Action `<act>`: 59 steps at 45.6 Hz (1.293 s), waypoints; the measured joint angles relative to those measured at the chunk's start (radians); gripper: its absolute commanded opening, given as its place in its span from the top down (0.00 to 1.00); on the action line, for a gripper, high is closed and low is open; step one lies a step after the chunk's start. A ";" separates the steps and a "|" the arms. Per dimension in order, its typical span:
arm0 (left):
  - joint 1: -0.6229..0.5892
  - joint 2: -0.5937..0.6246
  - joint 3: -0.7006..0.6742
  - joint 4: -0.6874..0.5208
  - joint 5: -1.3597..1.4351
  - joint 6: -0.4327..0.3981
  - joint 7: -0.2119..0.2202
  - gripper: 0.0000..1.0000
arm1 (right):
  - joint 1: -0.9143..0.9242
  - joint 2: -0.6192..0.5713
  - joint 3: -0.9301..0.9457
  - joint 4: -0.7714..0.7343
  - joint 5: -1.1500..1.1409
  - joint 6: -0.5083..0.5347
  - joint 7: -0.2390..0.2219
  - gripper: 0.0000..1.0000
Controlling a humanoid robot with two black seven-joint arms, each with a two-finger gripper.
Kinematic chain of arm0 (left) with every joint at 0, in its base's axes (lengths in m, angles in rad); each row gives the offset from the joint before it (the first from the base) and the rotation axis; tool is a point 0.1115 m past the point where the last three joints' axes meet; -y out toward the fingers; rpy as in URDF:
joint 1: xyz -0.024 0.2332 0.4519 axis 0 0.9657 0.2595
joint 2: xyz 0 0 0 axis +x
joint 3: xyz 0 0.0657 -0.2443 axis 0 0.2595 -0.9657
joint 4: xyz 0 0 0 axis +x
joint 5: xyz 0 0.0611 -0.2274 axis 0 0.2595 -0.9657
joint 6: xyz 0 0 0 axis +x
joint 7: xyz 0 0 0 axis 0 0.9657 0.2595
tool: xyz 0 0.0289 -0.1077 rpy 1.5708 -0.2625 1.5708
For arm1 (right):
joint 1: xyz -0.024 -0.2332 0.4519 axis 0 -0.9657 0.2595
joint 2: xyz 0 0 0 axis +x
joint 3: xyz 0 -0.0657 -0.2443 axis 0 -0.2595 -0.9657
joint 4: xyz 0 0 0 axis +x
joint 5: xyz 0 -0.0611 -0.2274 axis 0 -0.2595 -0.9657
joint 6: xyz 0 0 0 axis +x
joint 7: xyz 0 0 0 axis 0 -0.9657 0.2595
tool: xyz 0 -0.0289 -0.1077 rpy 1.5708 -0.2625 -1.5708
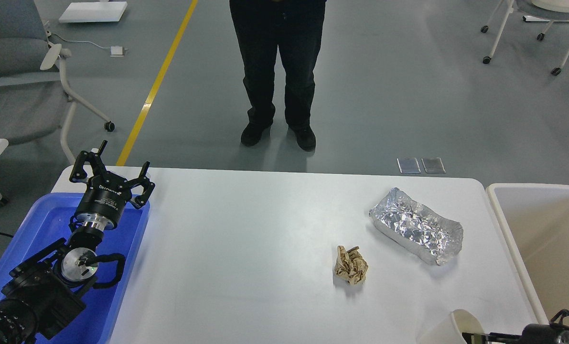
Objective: Tidy desktop
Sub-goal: 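Close the right gripper around the beige paper cup, then lift the held cup with the right gripper and carry it over the white bin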
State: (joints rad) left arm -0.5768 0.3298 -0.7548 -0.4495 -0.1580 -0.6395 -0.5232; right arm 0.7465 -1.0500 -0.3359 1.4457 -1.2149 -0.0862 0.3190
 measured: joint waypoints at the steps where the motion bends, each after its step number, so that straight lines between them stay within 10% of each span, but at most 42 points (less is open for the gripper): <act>1: 0.000 0.000 0.000 0.000 0.000 0.000 0.000 0.00 | 0.000 -0.002 0.000 0.000 0.000 -0.001 0.001 1.00; 33: -0.001 0.000 -0.001 0.000 0.000 -0.002 0.002 0.00 | 0.148 -0.340 0.018 0.220 -0.002 0.081 0.055 1.00; 59: 0.000 0.001 -0.001 0.000 0.000 -0.003 0.002 0.00 | 0.554 -0.667 0.269 0.285 0.018 0.700 0.114 1.00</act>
State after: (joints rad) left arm -0.5769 0.3304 -0.7562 -0.4495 -0.1578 -0.6426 -0.5215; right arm 1.3006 -1.7169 -0.0673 1.7308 -1.1970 0.6135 0.4331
